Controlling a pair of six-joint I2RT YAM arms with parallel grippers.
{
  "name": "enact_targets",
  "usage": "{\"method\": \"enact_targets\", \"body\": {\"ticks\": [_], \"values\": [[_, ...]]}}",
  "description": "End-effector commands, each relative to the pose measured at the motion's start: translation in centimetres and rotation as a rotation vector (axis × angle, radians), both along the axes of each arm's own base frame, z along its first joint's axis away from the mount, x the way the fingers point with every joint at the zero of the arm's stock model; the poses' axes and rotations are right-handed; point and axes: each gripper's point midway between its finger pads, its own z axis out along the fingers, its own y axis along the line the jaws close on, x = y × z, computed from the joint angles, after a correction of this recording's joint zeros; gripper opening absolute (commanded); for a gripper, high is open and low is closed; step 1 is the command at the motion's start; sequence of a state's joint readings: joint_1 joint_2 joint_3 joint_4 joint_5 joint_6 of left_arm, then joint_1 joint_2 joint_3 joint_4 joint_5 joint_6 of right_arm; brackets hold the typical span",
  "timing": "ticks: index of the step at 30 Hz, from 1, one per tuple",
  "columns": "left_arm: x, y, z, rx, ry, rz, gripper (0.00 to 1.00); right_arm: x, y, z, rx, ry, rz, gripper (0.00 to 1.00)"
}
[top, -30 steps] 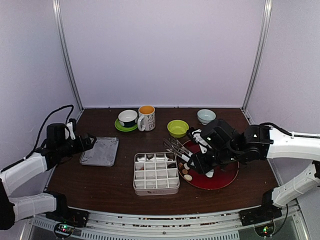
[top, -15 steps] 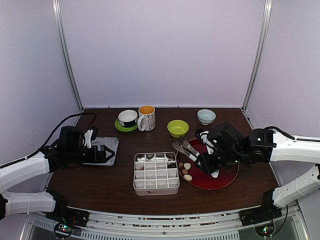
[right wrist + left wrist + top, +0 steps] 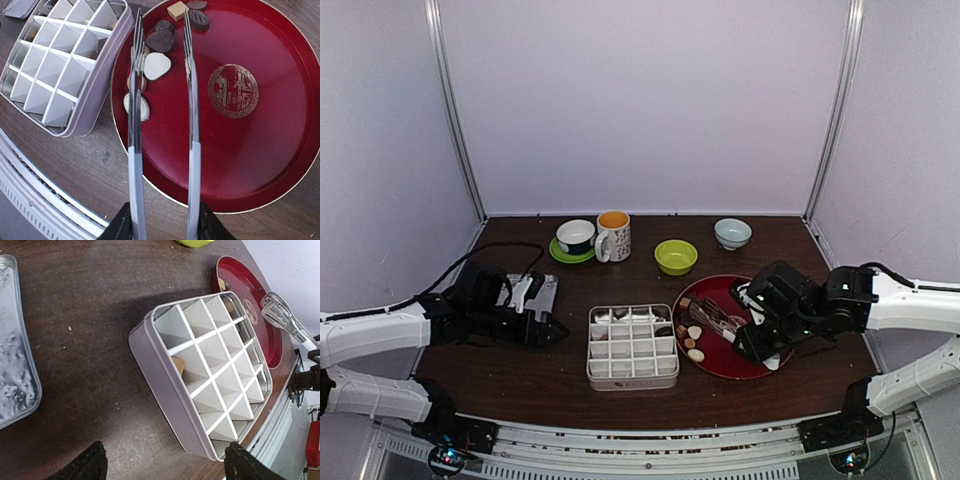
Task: Pack the chocolate
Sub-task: Move the packing box to the center of the board.
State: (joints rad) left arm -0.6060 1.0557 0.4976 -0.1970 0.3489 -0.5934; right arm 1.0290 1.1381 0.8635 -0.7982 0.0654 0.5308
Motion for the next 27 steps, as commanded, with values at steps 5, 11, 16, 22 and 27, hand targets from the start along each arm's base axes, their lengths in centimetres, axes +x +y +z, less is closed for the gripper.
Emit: {"method": "enact_targets", "body": {"ticks": [5, 11, 16, 22, 27], "values": [[-0.3, -4.4, 0.8, -0.116, 0.036, -0.09, 0.79, -0.8, -1.3, -0.4, -0.027, 0.085, 0.002, 0.39], [-0.2, -6.4, -0.2, -0.102, 0.083, -0.107, 0.61, -0.8, -0.9, -0.6, -0.047, 0.106, 0.028, 0.4], [0.6, -6.7, -1.0, -0.099, 0.116, -0.061, 0.47, -0.5, -0.6, -0.5, -0.041, 0.102, 0.031, 0.4], [1.2, -7.1, -1.6, -0.036, 0.152, 0.011, 0.47, -0.4, -0.6, -0.1, -0.025, 0.09, 0.026, 0.4], [1.6, -7.9, -2.6, 0.006, 0.181, 0.046, 0.39, -0.1, -0.8, 0.1, -0.013, 0.078, 0.022, 0.39]]}}
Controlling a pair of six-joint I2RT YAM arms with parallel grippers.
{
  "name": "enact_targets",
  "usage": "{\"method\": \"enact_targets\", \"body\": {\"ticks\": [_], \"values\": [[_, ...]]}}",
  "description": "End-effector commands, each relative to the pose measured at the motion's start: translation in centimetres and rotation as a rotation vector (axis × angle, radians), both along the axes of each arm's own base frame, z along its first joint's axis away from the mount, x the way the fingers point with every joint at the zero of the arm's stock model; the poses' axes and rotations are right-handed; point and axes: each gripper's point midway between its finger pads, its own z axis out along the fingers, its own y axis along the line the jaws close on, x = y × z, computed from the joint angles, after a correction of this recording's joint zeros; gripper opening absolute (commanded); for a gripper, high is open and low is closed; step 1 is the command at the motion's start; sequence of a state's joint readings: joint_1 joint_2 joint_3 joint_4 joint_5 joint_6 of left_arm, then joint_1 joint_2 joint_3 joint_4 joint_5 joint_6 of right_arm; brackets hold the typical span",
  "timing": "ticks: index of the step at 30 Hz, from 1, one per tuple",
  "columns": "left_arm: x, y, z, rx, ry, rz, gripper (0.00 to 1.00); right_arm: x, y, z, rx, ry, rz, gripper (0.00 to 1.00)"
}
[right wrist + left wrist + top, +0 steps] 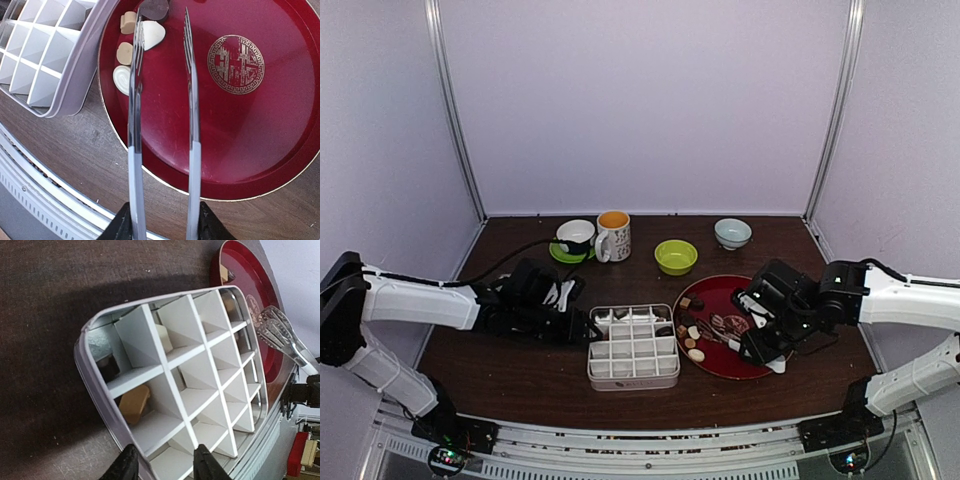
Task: Pack the chocolate
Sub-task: Move the packing box to the center of the board.
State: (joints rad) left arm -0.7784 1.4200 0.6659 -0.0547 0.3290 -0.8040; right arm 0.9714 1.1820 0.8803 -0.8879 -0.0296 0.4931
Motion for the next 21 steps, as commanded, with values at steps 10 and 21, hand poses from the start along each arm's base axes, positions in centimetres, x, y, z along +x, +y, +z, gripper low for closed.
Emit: {"method": "enact_targets", "body": {"ticks": [10, 21], "values": [[2.5, 1.0, -0.9, 0.203, -0.003, 0.186, 0.25, 1.1, 0.1, 2.1, 0.067, -0.061, 0.012, 0.39], [3.3, 1.5, -1.2, 0.238, 0.008, 0.288, 0.09, 1.4, -0.4, 2.3, 0.074, -0.062, 0.024, 0.39]]}}
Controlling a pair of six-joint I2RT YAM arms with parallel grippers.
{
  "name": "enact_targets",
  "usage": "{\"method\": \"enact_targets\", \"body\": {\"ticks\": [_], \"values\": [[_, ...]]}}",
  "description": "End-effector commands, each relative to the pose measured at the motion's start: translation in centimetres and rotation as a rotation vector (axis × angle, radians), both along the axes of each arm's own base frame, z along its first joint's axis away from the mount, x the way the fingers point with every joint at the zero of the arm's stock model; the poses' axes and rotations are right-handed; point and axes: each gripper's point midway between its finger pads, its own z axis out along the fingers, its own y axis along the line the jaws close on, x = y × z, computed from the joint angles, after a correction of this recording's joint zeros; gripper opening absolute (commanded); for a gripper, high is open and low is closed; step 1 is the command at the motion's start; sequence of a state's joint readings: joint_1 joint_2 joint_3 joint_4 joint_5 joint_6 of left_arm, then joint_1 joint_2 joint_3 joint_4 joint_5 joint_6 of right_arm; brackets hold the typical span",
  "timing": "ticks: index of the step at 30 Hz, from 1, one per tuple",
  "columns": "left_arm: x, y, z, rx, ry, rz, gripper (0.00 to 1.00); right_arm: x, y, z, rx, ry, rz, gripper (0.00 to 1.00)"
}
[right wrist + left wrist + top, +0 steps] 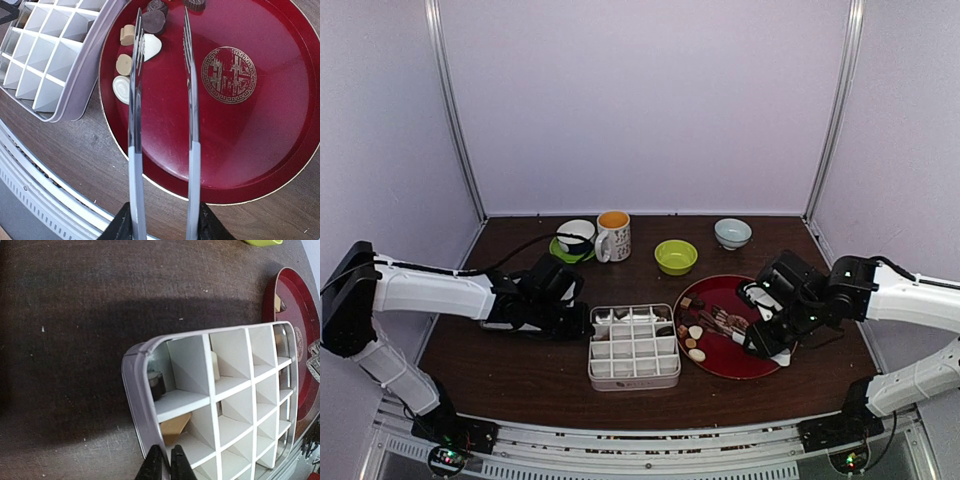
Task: Pack the chocolate
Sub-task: Move the packing box to the center of the board.
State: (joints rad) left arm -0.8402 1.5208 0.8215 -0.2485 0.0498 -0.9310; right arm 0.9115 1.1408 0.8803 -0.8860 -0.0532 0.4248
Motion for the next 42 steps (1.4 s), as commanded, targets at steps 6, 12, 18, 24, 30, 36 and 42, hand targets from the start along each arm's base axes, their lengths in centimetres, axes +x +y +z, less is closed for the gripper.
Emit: {"method": "enact_targets", "body": {"ticks": [6, 12, 18, 24, 30, 36, 42], "values": [[0.7, 0.3, -0.4, 0.063, 0.022, 0.075, 0.19, 0.5, 0.2, 1.4, 0.052, -0.034, 0.022, 0.39], [0.8, 0.5, -0.9, 0.088, 0.027, 0.093, 0.15, 0.5, 0.4, 1.4, 0.063, -0.028, 0.035, 0.39], [1.6, 0.5, -0.3, 0.1, 0.009, 0.122, 0.0, -0.3, 0.3, 0.5, 0.033, 0.016, 0.075, 0.39], [2.7, -0.1, 0.2, 0.112, -0.008, 0.136, 0.0, -0.8, 0.6, -0.2, 0.037, 0.047, 0.111, 0.4], [4.0, -0.5, 0.1, 0.152, 0.001, 0.188, 0.0, -0.1, 1.0, -0.9, 0.01, 0.049, 0.104, 0.4], [4.8, -0.4, 0.3, 0.175, 0.006, 0.242, 0.0, 0.5, 1.3, -1.2, -0.011, 0.043, 0.103, 0.39], [5.4, -0.7, 0.4, 0.182, -0.001, 0.26, 0.05, 1.0, 1.5, -1.7, -0.037, 0.041, 0.109, 0.39]]}}
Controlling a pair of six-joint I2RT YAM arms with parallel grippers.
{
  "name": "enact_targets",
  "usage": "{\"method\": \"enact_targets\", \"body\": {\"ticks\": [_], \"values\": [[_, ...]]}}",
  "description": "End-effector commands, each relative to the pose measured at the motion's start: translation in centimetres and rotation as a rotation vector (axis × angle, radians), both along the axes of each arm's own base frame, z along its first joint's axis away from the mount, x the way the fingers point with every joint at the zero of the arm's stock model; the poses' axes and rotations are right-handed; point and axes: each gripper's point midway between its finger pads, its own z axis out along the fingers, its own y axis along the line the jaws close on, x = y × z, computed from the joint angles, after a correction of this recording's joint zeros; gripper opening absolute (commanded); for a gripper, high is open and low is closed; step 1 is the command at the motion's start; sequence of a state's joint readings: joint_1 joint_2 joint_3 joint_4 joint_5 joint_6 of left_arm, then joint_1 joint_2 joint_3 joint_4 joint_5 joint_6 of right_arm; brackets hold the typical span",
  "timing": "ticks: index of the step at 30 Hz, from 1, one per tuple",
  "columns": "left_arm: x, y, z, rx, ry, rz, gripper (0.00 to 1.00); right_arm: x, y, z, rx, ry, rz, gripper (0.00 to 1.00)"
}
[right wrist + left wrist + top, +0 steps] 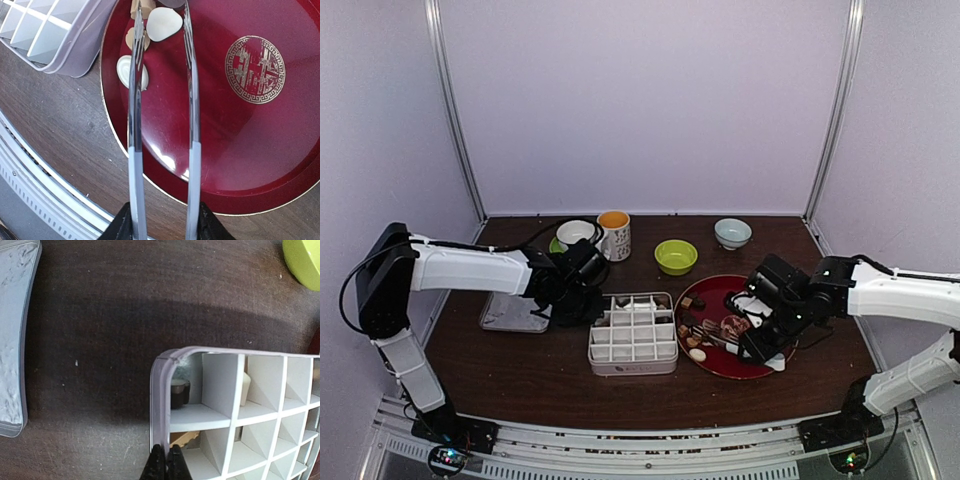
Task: Pack the chocolate
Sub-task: Move the packing box to the center of the board.
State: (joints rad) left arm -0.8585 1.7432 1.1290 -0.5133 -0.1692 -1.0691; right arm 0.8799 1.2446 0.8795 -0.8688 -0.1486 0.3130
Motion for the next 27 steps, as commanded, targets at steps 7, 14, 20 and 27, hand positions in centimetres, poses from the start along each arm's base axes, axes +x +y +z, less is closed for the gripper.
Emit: {"method": "enact_targets", "body": {"ticks": [7, 14, 20, 27], "values": [[1.4, -0.9, 1.8, -0.037, -0.053, 0.028, 0.27, 2.1, 0.9, 1.1, -0.004, -0.071, -0.004, 0.39], [1.3, 0.3, 4.7, -0.07, -0.132, 0.03, 0.42, 2.6, 0.4, 0.7, -0.056, -0.079, -0.018, 0.38], [1.0, 1.6, 8.0, -0.083, -0.222, 0.005, 0.55, 2.9, 0.1, 0.8, -0.08, -0.091, -0.028, 0.36], [1.4, 3.0, 11.0, -0.093, -0.286, -0.065, 0.61, 3.1, 0.0, 1.4, -0.08, -0.102, -0.042, 0.32]]}}
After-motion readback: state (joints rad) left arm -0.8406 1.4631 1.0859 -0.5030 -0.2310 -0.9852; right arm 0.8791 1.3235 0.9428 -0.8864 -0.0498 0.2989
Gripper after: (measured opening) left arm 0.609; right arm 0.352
